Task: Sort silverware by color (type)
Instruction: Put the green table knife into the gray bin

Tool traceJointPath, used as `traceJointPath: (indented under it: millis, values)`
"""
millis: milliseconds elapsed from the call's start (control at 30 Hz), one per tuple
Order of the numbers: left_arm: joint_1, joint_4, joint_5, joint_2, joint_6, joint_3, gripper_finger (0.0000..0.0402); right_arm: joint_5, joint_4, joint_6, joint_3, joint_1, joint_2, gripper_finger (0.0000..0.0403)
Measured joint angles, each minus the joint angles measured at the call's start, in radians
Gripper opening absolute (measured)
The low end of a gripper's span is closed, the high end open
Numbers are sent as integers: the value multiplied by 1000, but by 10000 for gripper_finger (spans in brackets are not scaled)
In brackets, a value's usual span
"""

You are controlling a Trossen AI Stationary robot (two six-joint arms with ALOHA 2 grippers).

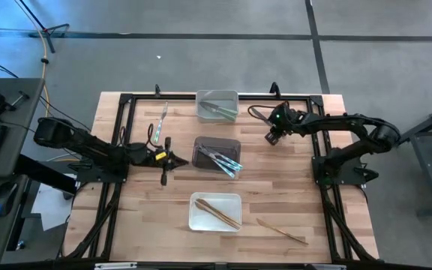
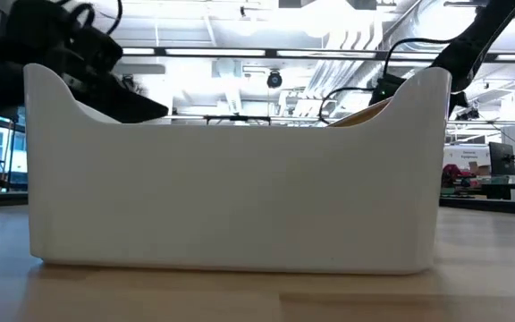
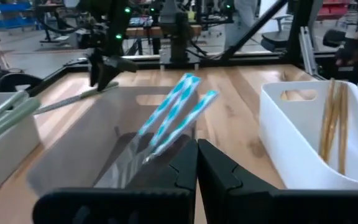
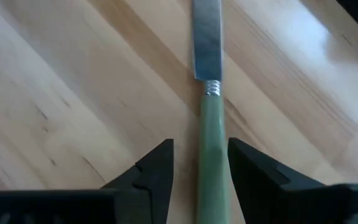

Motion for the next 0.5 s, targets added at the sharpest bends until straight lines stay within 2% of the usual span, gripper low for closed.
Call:
traceJointPath:
  millis: [267, 500]
  values:
    - [90, 44, 97, -21, 25, -19, 0, -67, 32, -29, 16, -54, 66, 138]
    - [156, 90, 119, -55, 27, -55, 0, -111, 40, -25, 21, -69, 115, 137]
